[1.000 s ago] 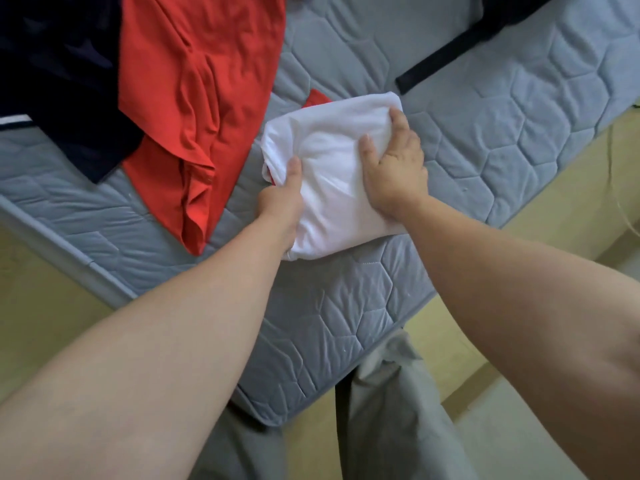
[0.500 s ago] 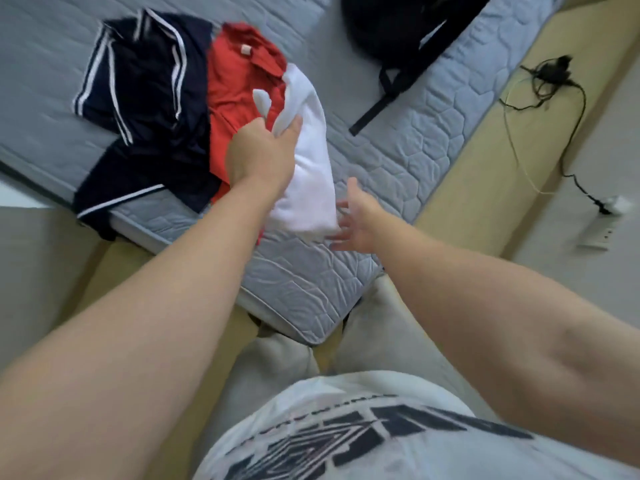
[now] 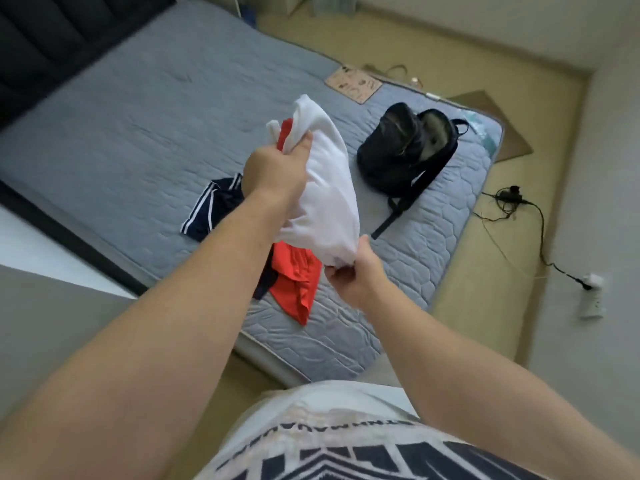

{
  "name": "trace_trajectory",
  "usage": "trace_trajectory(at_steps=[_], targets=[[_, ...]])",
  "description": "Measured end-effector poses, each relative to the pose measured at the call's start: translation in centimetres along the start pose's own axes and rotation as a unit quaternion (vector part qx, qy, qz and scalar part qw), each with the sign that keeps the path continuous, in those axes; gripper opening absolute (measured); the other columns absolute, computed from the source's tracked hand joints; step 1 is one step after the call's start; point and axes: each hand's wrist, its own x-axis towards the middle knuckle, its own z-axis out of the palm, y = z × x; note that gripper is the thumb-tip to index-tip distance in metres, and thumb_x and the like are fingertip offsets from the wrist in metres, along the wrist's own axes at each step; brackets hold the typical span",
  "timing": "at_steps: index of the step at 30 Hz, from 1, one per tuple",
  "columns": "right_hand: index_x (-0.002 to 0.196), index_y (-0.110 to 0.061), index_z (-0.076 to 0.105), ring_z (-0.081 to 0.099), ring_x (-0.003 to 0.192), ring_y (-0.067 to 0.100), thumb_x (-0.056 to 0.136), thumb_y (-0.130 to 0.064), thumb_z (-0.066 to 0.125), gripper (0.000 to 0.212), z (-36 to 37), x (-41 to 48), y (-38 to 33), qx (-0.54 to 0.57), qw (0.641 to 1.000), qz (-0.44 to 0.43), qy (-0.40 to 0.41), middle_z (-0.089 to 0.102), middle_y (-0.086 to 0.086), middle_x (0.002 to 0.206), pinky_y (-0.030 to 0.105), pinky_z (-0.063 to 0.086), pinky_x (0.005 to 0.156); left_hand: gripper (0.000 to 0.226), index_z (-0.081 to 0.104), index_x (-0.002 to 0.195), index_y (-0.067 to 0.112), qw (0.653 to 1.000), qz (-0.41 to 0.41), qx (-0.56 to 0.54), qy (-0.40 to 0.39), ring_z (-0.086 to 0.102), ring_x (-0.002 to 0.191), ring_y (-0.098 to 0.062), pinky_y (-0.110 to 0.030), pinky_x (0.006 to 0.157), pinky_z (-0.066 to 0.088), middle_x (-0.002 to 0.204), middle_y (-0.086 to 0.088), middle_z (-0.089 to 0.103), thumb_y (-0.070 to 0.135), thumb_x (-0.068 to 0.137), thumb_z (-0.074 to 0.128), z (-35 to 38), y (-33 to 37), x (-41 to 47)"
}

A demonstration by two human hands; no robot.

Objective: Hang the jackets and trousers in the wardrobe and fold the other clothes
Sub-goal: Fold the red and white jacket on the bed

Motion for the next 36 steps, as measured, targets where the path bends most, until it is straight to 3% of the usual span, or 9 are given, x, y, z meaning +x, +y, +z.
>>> trace_trajectory(at_steps=[2, 5, 9, 13, 17, 21, 26, 30, 36], targets=[[0.086, -0.01, 0.062, 0.054, 0.065, 0.021, 0.094, -0.015, 0.043, 0.021, -0.2, -1.7, -0.3, 0.079, 0.996, -0.006, -0.046, 0.057, 0.009, 0.08, 0.026, 0.045, 0.07, 0.055, 0.074, 0.103, 0.017, 0.998, -0.011, -0.057, 0.008, 0.06, 0.084, -0.021, -0.029, 0.076, 0.047, 0.081, 0.005, 0.06, 0.067, 0.087, 0.058, -1.3, 1.1, 1.0], [0.096, 0.0, 0.067, 0.064, 0.083, 0.032, 0.071, -0.007, 0.058, 0.027, 0.1, -3.9, -0.9, 0.039, 0.993, -0.039, -0.103, 0.059, 0.017, 0.092, 0.038, 0.047, 0.091, 0.053, 0.069, 0.115, 0.021, 0.989, -0.03, -0.147, 0.006, 0.067, 0.092, -0.021, -0.029, 0.08, 0.052, 0.083, 0.01, 0.062, 0.064, 0.085, 0.061, -2.2, 3.2, 1.9], [0.116, -0.012, 0.066, 0.074, 0.078, 0.026, 0.091, -0.028, 0.067, 0.03, 2.9, -5.3, -2.6, -0.103, 0.987, -0.11, -0.055, 0.071, 0.009, 0.105, 0.036, 0.06, 0.069, 0.046, 0.066, 0.107, 0.026, 0.981, -0.022, -0.192, 0.008, 0.066, 0.087, -0.022, -0.031, 0.083, 0.053, 0.082, 0.01, 0.062, 0.066, 0.084, 0.061, -2.1, 5.8, 2.0], [0.103, -0.009, 0.065, 0.069, 0.064, 0.023, 0.089, -0.013, 0.065, 0.014, 3.8, -5.3, -5.8, -0.186, 0.967, -0.166, 0.047, 0.073, 0.008, 0.072, 0.033, 0.061, 0.063, 0.045, 0.062, 0.1, 0.028, 0.981, -0.009, -0.193, 0.009, 0.065, 0.083, -0.021, -0.03, 0.079, 0.051, 0.075, 0.014, 0.058, 0.069, 0.081, 0.06, -2.3, 7.8, 1.5], [0.104, -0.009, 0.065, 0.065, 0.062, 0.015, 0.08, 0.004, 0.059, 0.028, 3.7, -5.6, -7.8, -0.265, 0.928, -0.255, -0.055, 0.071, 0.006, 0.078, 0.028, 0.055, 0.056, 0.052, 0.064, 0.106, 0.019, 0.976, -0.039, -0.211, 0.026, 0.064, 0.089, -0.024, -0.032, 0.083, 0.051, 0.091, 0.003, 0.066, 0.066, 0.084, 0.062, -3.1, 9.5, 1.6], [0.096, -0.019, 0.072, 0.063, 0.06, 0.015, 0.082, -0.025, 0.076, 0.016, 4.2, -6.1, -8.5, -0.203, 0.956, -0.201, -0.069, 0.072, 0.001, 0.076, 0.022, 0.048, 0.046, 0.052, 0.066, 0.12, 0.022, 0.959, -0.052, -0.278, 0.028, 0.062, 0.083, -0.018, -0.029, 0.079, 0.045, 0.09, 0.008, 0.063, 0.061, 0.086, 0.065, -3.3, 11.7, 1.0], [0.103, -0.007, 0.067, 0.065, 0.058, 0.018, 0.104, -0.024, 0.052, 0.022, 1.6, -6.6, -11.9, -0.239, 0.932, -0.26, -0.079, 0.076, 0.011, 0.084, 0.027, 0.053, 0.053, 0.045, 0.063, 0.11, 0.023, 0.948, -0.056, -0.315, 0.003, 0.062, 0.085, -0.019, -0.033, 0.082, 0.051, 0.085, 0.009, 0.06, 0.06, 0.086, 0.065, -2.1, 14.4, -0.6], [0.1, -0.014, 0.067, 0.068, 0.069, 0.022, 0.105, -0.024, 0.053, 0.018, -0.1, -7.7, -16.7, -0.243, 0.916, -0.308, -0.087, 0.072, 0.014, 0.096, 0.034, 0.055, 0.066, 0.035, 0.06, 0.091, 0.024, 0.933, -0.078, -0.352, 0.015, 0.065, 0.086, -0.021, -0.036, 0.081, 0.054, 0.089, 0.004, 0.065, 0.058, 0.088, 0.064, -0.7, 14.9, -1.8], [0.119, -0.01, 0.062, 0.07, 0.073, 0.028, 0.107, -0.021, 0.049, 0.021, -1.5, -7.9, -18.3, -0.314, 0.889, -0.323, -0.077, 0.072, 0.017, 0.111, 0.034, 0.055, 0.061, 0.035, 0.057, 0.079, 0.026, 0.935, -0.054, -0.35, 0.001, 0.064, 0.081, -0.017, -0.031, 0.068, 0.052, 0.088, 0.005, 0.066, 0.06, 0.086, 0.065, -0.5, 16.2, -3.4]])
